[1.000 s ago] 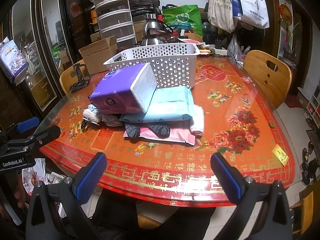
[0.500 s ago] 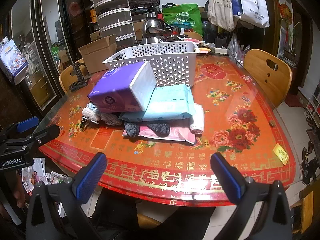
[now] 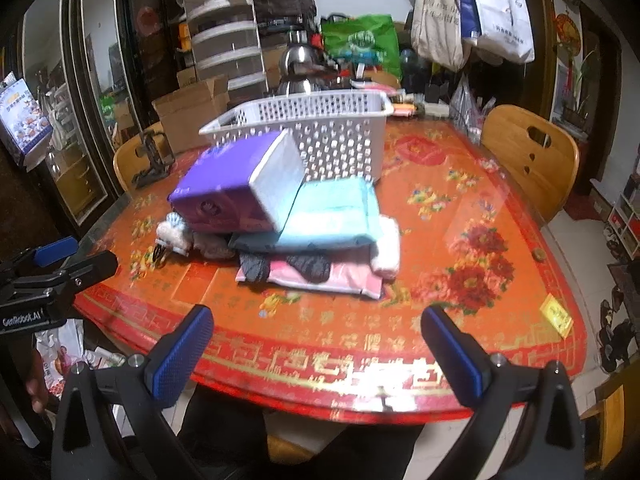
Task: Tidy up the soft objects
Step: 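Grasp the black coiled cable with the left tool while the right tool grasps the pink rolled towel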
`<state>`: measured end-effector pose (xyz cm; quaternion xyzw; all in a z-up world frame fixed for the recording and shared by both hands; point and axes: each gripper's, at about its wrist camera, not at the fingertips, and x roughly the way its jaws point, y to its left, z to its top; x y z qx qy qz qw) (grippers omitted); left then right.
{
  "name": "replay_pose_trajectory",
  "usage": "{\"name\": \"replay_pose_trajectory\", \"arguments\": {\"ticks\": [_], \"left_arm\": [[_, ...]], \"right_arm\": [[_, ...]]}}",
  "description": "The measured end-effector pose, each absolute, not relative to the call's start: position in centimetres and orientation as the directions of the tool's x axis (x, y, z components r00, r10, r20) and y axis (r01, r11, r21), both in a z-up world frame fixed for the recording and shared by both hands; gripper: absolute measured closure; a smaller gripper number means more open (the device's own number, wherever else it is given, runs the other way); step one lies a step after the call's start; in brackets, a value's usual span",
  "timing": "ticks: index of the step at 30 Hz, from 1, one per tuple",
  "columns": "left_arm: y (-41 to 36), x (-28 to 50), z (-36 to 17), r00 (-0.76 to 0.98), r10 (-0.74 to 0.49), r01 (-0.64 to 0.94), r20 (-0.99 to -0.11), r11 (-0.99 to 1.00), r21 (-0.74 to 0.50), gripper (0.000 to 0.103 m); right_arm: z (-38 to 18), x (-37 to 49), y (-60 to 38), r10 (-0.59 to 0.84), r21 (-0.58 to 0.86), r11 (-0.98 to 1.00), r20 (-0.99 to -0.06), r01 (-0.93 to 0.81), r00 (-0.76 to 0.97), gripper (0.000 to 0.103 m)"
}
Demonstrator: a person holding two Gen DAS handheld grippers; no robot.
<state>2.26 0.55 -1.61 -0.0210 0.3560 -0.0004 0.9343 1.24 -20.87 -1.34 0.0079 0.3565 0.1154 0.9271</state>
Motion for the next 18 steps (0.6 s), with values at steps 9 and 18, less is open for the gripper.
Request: {"name": "replay_pose_trajectory", "arguments": {"ticks": [9, 18], "left_arm": [[3.4, 6.4, -5.1, 0.704, 0.020, -0.021, -0.710, 1.000, 0.007, 0.000], [7.2, 9.1, -10.0, 0.655, 0.012, -0.041, -0.756, 0.999, -0.019, 0.000]], "right_arm": [[-4.6, 4.8, -24.5, 0.162, 0.060, 0.985, -0.627, -0.160, 0.762, 0.000], [-8.8, 9.7, -24.8, 0.187, 0.090, 0.980, -0.699, -0.175, 0.690, 0.008]]}}
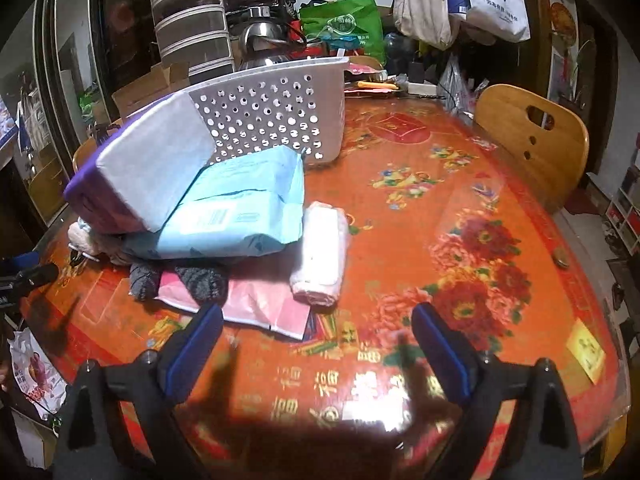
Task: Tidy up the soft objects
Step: 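Grasp the black coiled cable with the left tool while the right tool grasps the pink rolled towel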
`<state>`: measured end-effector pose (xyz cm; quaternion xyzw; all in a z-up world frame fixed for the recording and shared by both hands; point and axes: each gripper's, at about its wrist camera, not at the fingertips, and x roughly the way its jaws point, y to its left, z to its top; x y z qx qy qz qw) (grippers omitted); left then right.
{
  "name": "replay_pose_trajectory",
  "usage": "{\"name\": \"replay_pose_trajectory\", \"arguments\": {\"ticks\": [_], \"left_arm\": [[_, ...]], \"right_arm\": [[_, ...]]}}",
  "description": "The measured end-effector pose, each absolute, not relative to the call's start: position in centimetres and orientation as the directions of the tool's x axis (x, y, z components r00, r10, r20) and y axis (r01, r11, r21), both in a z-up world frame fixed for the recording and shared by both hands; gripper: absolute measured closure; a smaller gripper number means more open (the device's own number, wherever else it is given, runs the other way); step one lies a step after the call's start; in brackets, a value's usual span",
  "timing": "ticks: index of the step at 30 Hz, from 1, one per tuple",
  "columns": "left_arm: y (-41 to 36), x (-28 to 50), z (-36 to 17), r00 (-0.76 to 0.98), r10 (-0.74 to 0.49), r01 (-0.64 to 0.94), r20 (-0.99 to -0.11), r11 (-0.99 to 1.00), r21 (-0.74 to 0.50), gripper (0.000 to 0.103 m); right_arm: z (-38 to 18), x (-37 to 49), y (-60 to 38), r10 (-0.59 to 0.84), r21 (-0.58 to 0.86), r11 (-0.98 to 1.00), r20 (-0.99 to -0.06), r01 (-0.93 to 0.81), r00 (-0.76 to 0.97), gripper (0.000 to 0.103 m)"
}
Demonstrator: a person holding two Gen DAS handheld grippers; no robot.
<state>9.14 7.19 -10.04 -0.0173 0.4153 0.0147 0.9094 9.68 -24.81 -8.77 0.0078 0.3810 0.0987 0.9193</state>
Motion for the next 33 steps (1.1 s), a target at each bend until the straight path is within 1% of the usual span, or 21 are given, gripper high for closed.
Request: {"name": "replay_pose_trajectory", "arguments": {"ticks": [1, 2, 3, 5, 7, 8, 9, 12, 14, 16, 18, 19, 21, 22, 24, 25, 27, 29, 33], "left_arm": [[7.3, 9.5, -10.6, 0.647, 0.004, -0.035, -0.762, 0.999, -0.024, 0.000], [7.4, 9.7, -11.0, 0.643, -0.002, -0.030, -0.766, 0.999, -0.027, 0.000], [7.5, 10.0, -11.4, 0.640, -0.002, -0.028, -0.768, 0.999, -0.026, 0.000], [7.5, 10.5, -12.0, 0.643, -0.003, -0.025, -0.766, 0.999, -0.025, 0.001], [7.4, 11.2, -12.5, 0.647, 0.002, -0.024, -0.763, 1.000, -0.017, 0.007], [7.4, 11.4, -12.5, 0.647, 0.012, -0.030, -0.762, 1.000, -0.009, 0.015], [7.3, 11.6, -12.6, 0.649, 0.024, -0.037, -0.760, 0.999, 0.000, 0.020], [7.5, 12.2, -12.8, 0.652, 0.014, -0.036, -0.759, 0.999, -0.013, 0.021], [7.6, 12.4, -12.8, 0.651, 0.005, -0.031, -0.759, 0.999, -0.020, 0.022], [7.7, 12.6, -12.8, 0.653, 0.005, -0.028, -0.758, 0.999, -0.018, 0.027], [7.8, 12.7, -12.6, 0.657, -0.002, -0.020, -0.754, 1.000, -0.021, 0.042], [7.8, 12.8, -12.6, 0.658, -0.003, -0.019, -0.753, 1.000, -0.021, 0.045], [7.7, 12.8, -12.4, 0.661, -0.005, -0.010, -0.750, 1.000, -0.016, 0.056], [7.6, 12.7, -12.4, 0.665, -0.001, -0.007, -0.747, 1.000, -0.007, 0.060], [7.4, 12.6, -12.4, 0.671, -0.004, 0.003, -0.741, 1.000, -0.003, 0.075], [7.4, 12.5, -12.4, 0.675, -0.010, 0.009, -0.738, 1.000, -0.005, 0.079], [7.2, 12.4, -12.4, 0.681, -0.003, 0.012, -0.732, 1.000, 0.007, 0.079], [7.1, 12.1, -12.4, 0.688, 0.004, 0.012, -0.725, 1.000, 0.016, 0.079], [7.3, 11.6, -12.2, 0.704, 0.011, 0.004, -0.711, 1.000, 0.020, 0.080]], "right_arm": [[-8.9, 9.9, -24.8, 0.194, 0.096, 0.979, -0.700, -0.179, 0.688, 0.009], [-9.1, 10.1, -24.9, 0.197, 0.099, 0.979, -0.701, -0.179, 0.685, 0.011], [-9.2, 10.3, -25.1, 0.197, 0.104, 0.979, -0.700, -0.175, 0.686, 0.015], [-9.1, 10.6, -25.4, 0.201, 0.114, 0.979, -0.695, -0.169, 0.690, 0.018], [-9.1, 10.8, -25.2, 0.200, 0.115, 0.979, -0.696, -0.167, 0.689, 0.019], [-9.2, 10.9, -25.2, 0.201, 0.117, 0.979, -0.696, -0.167, 0.689, 0.020], [-9.3, 11.0, -25.2, 0.203, 0.119, 0.979, -0.694, -0.168, 0.690, 0.022], [-9.2, 11.4, -24.9, 0.194, 0.103, 0.980, -0.696, -0.171, 0.692, 0.027], [-9.2, 11.6, -24.7, 0.196, 0.100, 0.979, -0.698, -0.177, 0.689, 0.028], [-9.2, 11.9, -24.6, 0.190, 0.090, 0.980, -0.704, -0.180, 0.685, 0.029], [-9.1, 12.3, -24.3, 0.182, 0.078, 0.981, -0.705, -0.180, 0.686, 0.036], [-9.0, 12.4, -24.3, 0.180, 0.076, 0.981, -0.705, -0.180, 0.685, 0.037], [-9.2, 12.8, -24.1, 0.179, 0.073, 0.981, -0.714, -0.182, 0.677, 0.045], [-9.3, 12.9, -24.1, 0.181, 0.076, 0.980, -0.717, -0.183, 0.673, 0.047], [-9.5, 13.1, -24.1, 0.196, 0.092, 0.978, -0.718, -0.188, 0.667, 0.055], [-9.5, 13.1, -24.2, 0.202, 0.098, 0.977, -0.717, -0.190, 0.667, 0.057], [-9.5, 13.0, -24.3, 0.207, 0.101, 0.976, -0.715, -0.194, 0.667, 0.067], [-9.5, 12.9, -24.4, 0.209, 0.101, 0.975, -0.713, -0.196, 0.669, 0.071], [-9.3, 12.5, -24.9, 0.225, 0.119, 0.973, -0.700, -0.200, 0.678, 0.072]]}}
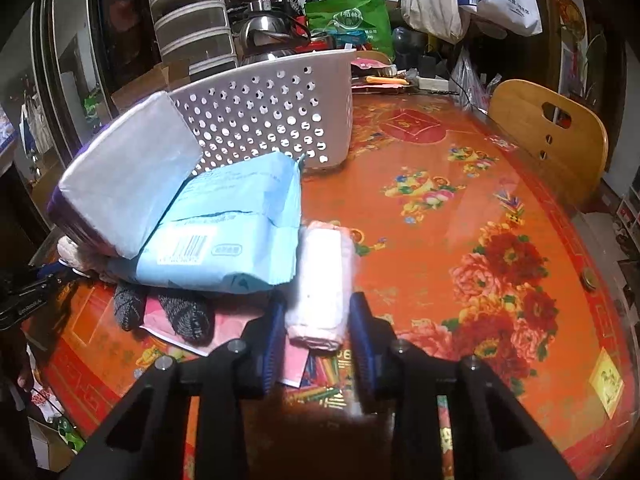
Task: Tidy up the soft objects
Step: 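Grasp the black coiled cable with the left tool while the right tool grasps the pink rolled towel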
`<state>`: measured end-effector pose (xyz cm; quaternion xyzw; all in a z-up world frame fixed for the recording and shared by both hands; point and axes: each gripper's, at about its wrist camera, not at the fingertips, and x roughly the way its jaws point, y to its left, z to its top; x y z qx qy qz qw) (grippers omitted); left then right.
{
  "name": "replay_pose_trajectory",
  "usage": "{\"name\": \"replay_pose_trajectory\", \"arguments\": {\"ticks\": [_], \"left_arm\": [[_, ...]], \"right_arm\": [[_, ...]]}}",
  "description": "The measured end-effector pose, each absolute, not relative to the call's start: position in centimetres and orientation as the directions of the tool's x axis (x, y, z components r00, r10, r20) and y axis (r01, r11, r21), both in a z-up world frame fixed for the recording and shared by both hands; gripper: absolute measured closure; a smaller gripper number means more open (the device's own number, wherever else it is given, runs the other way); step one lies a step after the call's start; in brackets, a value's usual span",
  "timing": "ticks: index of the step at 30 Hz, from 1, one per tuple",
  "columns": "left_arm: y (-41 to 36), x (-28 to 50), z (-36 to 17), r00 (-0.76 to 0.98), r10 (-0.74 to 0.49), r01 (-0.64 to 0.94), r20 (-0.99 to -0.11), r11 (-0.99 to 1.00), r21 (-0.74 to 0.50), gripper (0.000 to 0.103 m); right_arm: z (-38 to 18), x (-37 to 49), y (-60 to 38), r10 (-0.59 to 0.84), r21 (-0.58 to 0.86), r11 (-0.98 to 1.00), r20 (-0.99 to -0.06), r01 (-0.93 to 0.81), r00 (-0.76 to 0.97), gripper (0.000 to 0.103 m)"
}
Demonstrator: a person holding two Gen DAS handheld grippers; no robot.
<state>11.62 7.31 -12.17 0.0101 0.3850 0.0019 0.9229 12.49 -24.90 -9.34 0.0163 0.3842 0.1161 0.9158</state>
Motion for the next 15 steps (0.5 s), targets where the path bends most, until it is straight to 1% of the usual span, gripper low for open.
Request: {"name": "replay_pose_trajectory", "arguments": {"ticks": [3, 4, 5, 15], "left_arm": [[7.6, 11.2, -11.8, 0.713, 0.015, -0.001, -0.701, 1.000, 0.020, 0.080], [7.7, 11.1, -11.7, 0.715, 0.016, -0.003, -0.699, 1.000, 0.019, 0.083], [7.8, 11.1, -11.6, 0.716, 0.015, -0.004, -0.698, 1.000, 0.018, 0.092], [7.9, 10.3, -10.3, 0.735, 0.006, -0.005, -0.678, 1.000, 0.003, 0.094]], "right_arm": [[-9.2, 12.2, -25.0, 0.215, 0.106, 0.974, -0.697, -0.199, 0.684, 0.072], [-9.1, 12.1, -25.1, 0.215, 0.107, 0.974, -0.695, -0.198, 0.686, 0.072], [-9.0, 12.1, -25.2, 0.217, 0.110, 0.974, -0.692, -0.196, 0.689, 0.072], [-7.6, 11.4, -26.2, 0.207, 0.109, 0.978, -0.664, -0.180, 0.719, 0.073]]}}
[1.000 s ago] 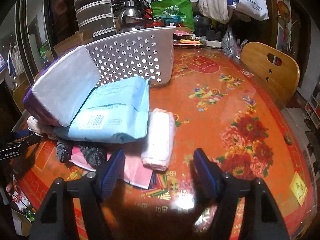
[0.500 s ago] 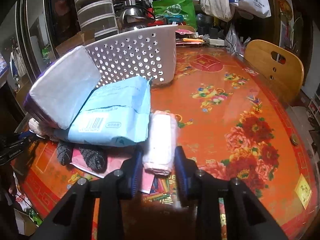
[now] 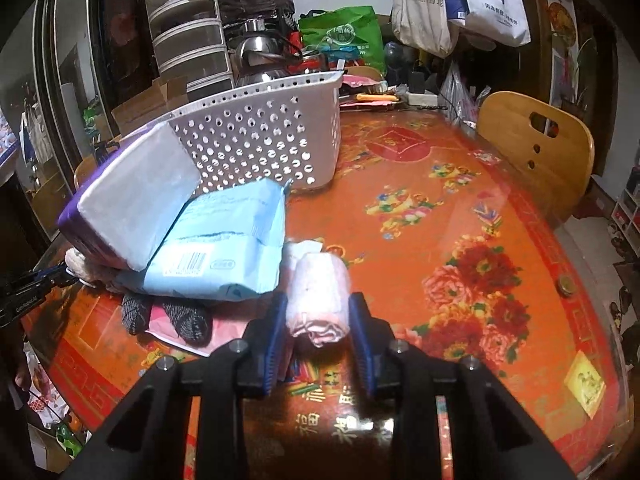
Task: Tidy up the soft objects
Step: 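Grasp the black coiled cable with the left tool while the right tool grasps the pink rolled towel, then carry the cable and pink towel into the white basket and open both tools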
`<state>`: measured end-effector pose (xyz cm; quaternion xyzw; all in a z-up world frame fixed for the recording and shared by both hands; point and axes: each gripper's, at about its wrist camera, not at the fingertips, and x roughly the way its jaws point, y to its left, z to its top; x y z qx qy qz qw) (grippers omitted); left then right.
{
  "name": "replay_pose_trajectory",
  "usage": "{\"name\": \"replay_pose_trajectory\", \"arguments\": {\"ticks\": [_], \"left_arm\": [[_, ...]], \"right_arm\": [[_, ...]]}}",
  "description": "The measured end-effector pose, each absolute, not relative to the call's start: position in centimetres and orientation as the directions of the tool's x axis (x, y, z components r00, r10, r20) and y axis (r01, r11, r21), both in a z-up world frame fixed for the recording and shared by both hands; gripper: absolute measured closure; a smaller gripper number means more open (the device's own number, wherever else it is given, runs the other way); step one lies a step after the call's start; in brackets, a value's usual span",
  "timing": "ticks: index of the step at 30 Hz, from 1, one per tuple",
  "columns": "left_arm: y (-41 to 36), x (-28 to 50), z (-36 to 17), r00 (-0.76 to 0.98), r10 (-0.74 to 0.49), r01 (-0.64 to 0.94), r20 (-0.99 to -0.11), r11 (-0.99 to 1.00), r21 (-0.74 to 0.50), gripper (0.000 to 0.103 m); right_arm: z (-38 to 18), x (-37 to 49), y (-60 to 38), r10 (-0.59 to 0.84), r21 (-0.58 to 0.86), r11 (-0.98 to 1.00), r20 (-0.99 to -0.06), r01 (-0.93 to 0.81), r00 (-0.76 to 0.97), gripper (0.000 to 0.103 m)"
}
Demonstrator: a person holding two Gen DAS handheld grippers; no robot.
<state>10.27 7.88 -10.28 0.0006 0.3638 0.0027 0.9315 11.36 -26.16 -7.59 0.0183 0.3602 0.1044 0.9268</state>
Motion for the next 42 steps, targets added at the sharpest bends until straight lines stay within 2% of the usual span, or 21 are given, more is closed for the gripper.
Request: {"name": "replay_pose_trajectory", "arguments": {"ticks": [26, 42], "left_arm": [[9.9, 11.6, -5.2, 0.794, 0.029, -0.058, -0.607, 0.998, -0.029, 0.095], [9.0, 19.2, 2.6, 0.834, -0.024, 0.001, -0.551, 0.999, -0.042, 0.095]], "right_arm": [[-3.7, 12.4, -28.1, 0.204, 0.111, 0.979, -0.601, -0.172, 0.773, 0.074], [3.1, 17.1, -27.4, 0.222, 0.077, 0.974, -0.546, -0.215, 0.808, 0.074]]}}
